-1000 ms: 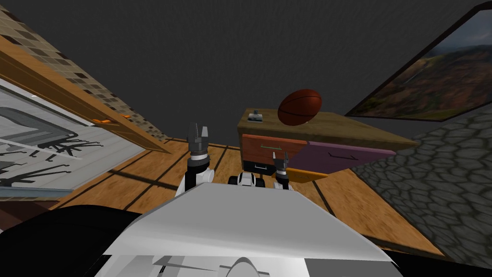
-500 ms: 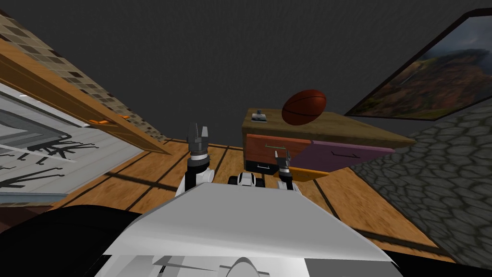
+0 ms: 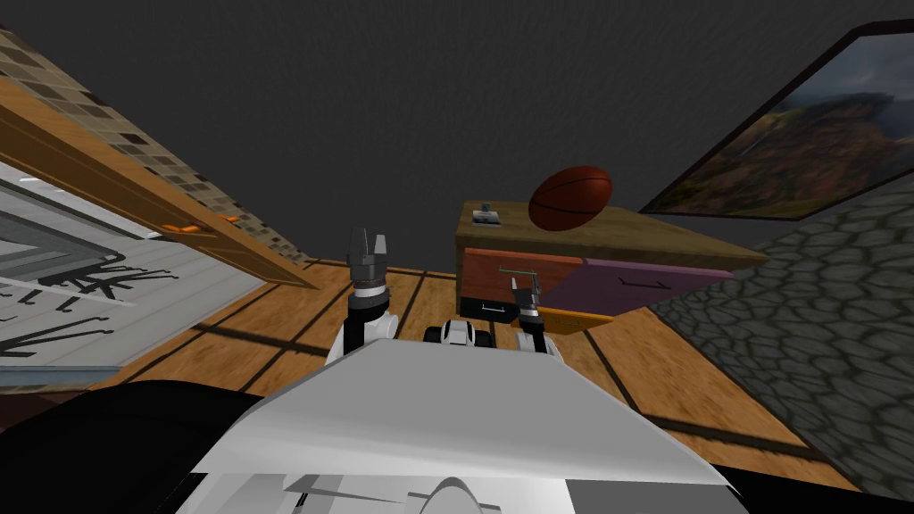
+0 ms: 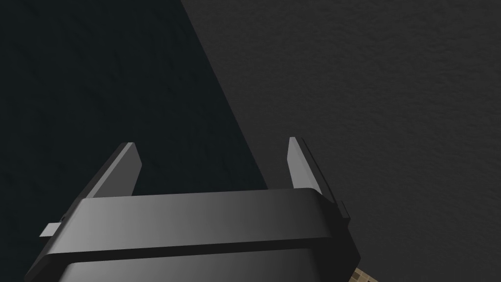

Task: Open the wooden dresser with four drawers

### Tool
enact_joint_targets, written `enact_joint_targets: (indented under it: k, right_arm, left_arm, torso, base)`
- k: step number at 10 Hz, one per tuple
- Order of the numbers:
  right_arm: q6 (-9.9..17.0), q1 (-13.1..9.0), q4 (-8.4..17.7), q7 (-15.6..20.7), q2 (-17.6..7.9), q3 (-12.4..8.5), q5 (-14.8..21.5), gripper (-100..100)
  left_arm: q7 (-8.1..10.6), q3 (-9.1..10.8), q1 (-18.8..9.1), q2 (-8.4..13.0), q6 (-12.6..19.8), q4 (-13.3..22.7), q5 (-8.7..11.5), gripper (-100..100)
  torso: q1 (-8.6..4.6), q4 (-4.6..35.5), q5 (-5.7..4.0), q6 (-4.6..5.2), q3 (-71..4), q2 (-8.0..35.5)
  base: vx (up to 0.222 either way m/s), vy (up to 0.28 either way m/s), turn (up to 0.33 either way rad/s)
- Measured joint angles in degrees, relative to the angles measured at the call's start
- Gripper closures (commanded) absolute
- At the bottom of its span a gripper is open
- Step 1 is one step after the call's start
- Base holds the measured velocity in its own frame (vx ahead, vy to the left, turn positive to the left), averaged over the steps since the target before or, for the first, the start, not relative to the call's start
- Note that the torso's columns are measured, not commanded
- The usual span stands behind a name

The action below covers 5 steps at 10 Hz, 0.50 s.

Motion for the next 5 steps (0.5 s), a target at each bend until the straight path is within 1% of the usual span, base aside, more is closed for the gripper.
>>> enact_joint_targets:
  k: [3,5]
  right_arm:
    - [2.9,-0.4,-1.1,0.2,0.3,-0.2,-0.1,-100]
    - [4.9,-0.4,-2.4,0.2,0.5,-0.4,-0.2,-100]
  left_arm:
    - [0.0,0.0,0.0,0.0,0.0,0.0,0.0,0]
    - [0.0,0.0,0.0,0.0,0.0,0.0,0.0,0]
  torso:
    - [-0.02,0.0,-0.01,0.0,0.0,0.0]
    - [-0.05,0.0,-0.02,0.0,0.0,0.0]
  base:
    - [-0.002,0.076,-0.027]
    - [-0.015,0.079,-0.033]
